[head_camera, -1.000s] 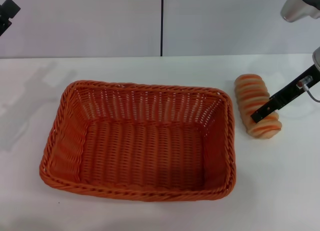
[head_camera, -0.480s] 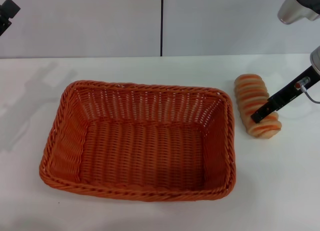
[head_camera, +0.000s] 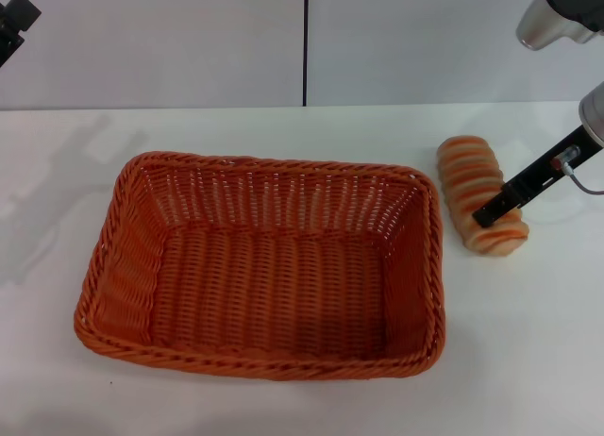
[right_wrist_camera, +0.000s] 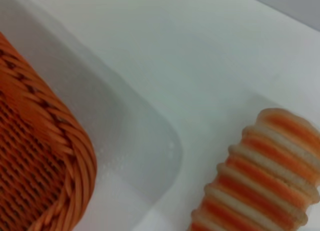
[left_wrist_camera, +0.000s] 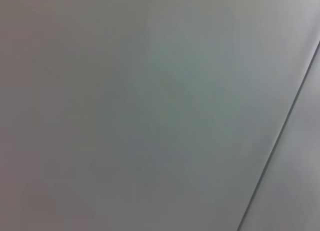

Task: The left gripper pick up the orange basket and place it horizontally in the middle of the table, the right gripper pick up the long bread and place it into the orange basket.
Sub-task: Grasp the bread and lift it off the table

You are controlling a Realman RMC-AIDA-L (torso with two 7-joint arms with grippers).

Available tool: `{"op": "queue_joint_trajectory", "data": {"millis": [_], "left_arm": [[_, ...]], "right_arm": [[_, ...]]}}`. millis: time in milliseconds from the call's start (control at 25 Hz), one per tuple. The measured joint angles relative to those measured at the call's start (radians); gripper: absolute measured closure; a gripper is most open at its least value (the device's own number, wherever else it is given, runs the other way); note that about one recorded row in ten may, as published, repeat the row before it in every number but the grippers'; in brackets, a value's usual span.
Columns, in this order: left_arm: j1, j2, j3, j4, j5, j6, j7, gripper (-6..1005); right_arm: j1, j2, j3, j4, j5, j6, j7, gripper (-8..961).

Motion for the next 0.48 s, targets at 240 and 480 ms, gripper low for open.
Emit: {"op": "queue_joint_trajectory", "data": {"millis": [240,480], "left_arm": [[0.000,0.000,-0.002,0.000,0.000,0.002,-0.002,185],[0.001,0.000,-0.003,0.000,0.000,0.008,-0.003,185]], "right_arm": [[-0.006,0.004,0.000,-0.017,0.003,-0.013,-0.011,395],[-0.005,0.006,0.001,-0.017,0.003,-0.016,-0.011,444]]}}
